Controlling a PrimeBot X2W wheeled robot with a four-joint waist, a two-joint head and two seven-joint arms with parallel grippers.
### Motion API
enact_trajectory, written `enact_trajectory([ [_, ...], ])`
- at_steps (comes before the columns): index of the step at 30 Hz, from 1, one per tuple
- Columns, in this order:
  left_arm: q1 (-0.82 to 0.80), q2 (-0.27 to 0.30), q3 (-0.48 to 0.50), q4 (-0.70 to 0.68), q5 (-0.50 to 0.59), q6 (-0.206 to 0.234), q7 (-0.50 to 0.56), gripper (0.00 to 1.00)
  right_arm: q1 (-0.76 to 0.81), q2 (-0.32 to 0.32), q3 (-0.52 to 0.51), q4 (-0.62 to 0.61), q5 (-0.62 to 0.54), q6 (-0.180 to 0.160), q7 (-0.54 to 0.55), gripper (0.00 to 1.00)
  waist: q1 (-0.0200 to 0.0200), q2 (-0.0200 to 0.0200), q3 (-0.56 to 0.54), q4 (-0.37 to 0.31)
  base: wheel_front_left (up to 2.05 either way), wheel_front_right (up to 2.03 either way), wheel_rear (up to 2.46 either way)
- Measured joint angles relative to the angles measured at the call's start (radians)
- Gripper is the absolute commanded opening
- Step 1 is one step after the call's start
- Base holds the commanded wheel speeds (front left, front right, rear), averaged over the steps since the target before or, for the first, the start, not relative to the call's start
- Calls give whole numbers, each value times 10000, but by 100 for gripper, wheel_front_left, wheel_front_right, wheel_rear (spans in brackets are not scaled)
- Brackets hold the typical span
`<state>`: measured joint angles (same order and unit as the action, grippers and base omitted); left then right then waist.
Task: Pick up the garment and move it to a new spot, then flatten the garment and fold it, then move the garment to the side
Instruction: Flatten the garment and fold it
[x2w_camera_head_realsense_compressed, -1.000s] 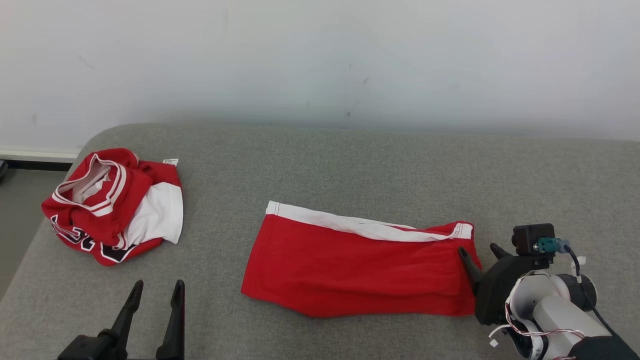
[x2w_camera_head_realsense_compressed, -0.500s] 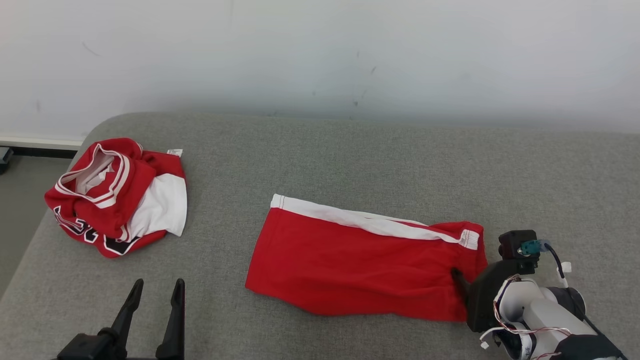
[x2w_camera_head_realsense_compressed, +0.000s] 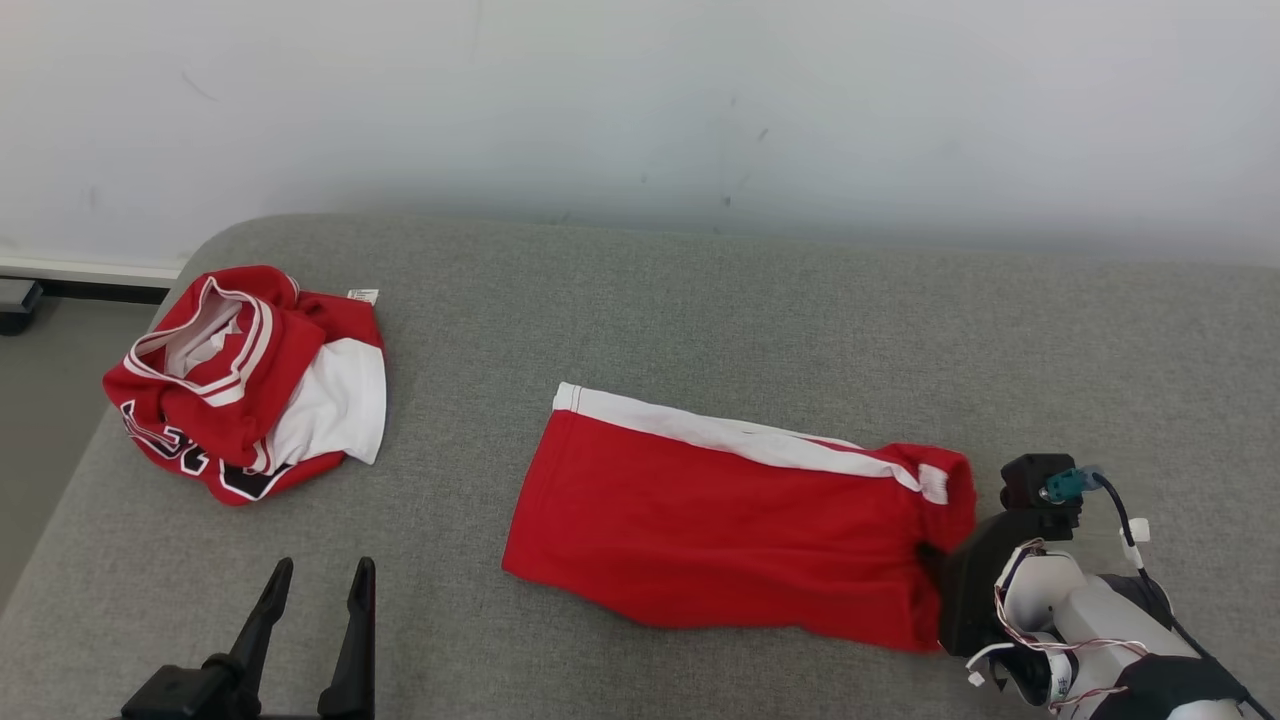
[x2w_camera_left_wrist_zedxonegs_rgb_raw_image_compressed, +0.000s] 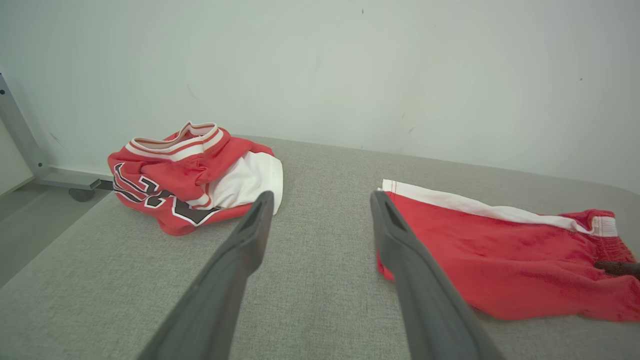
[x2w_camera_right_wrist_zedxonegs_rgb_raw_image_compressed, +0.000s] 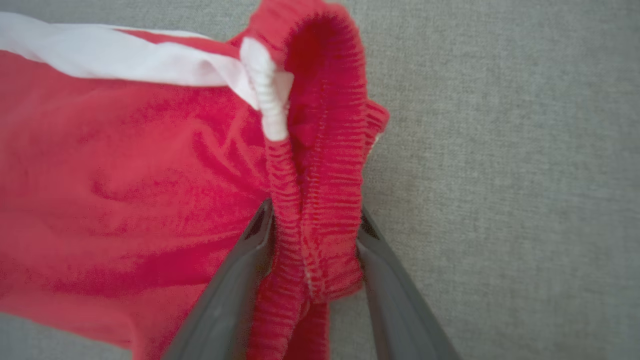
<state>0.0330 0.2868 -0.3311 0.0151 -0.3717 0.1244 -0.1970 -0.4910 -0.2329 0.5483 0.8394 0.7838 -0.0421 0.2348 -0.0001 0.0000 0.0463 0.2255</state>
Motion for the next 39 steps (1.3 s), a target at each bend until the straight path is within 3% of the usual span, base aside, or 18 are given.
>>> enact_trajectory([
  [13, 15, -36, 157, 132, -50, 0, -13, 100, -213, 63, -171, 305, 167, 351, -242, 0, 0, 1, -28, -129, 0, 0, 0],
  [27, 35, -69, 88, 236, -58, -4, -19, 100, -681, -966, -328, 660, -36, 543, -516, 0, 0, 0, -181, -727, 0, 0, 0],
  [33, 35, -125, 25, 374, -71, -12, -29, 100, -741, -606, -345, 456, 345, 1179, -217, 0, 1, 0, -296, -847, 0, 0, 0],
  [39, 37, -255, -88, 571, -88, -17, -29, 100, -1231, -244, -270, 100, 731, 1406, 412, 0, 0, 0, -474, -942, 0, 0, 0],
])
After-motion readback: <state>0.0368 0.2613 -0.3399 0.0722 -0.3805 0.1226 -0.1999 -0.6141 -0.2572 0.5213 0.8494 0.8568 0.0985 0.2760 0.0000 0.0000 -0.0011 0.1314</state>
